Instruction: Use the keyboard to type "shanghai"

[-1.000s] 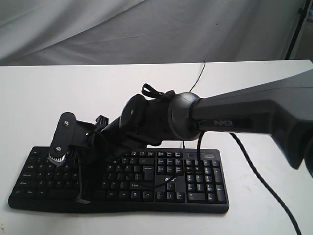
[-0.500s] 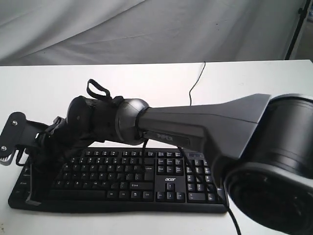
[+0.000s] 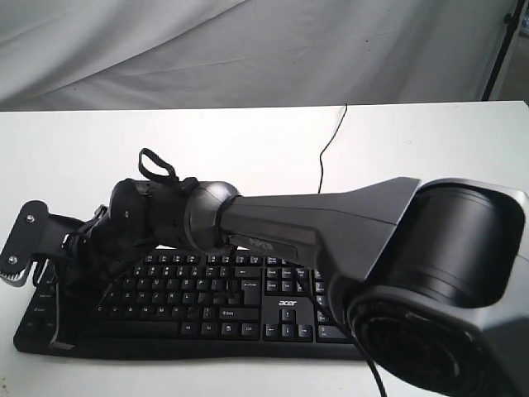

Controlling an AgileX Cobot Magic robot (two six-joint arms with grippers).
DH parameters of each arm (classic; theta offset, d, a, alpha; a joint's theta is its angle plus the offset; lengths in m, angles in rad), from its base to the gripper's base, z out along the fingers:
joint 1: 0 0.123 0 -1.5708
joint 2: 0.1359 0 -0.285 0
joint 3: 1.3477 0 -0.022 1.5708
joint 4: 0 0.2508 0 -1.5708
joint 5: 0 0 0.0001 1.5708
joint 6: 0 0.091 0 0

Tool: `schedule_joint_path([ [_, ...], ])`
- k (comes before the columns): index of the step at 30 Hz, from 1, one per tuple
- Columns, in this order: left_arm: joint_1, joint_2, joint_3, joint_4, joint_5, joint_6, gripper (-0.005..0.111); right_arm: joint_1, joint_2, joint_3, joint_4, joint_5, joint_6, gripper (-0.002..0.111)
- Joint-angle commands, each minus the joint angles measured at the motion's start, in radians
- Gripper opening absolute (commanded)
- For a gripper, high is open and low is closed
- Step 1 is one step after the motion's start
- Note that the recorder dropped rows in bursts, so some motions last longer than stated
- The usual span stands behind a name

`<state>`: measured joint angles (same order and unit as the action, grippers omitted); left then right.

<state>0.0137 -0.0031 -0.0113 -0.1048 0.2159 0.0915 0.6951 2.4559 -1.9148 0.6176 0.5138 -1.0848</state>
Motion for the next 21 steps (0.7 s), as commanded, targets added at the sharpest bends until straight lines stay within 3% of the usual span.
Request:
schedule_joint_path([
  [1, -0.004, 0.003, 0.001, -0.004, -0.003, -0.001, 0.001, 0.002, 0.002, -0.007, -0.005, -0.017, 0.001, 0.000],
  [21, -0.004, 0.003, 0.001, -0.004, -0.003, -0.001, 0.001, 0.001, -0.021, -0.007, -0.065, 0.002, 0.022, 0.000],
])
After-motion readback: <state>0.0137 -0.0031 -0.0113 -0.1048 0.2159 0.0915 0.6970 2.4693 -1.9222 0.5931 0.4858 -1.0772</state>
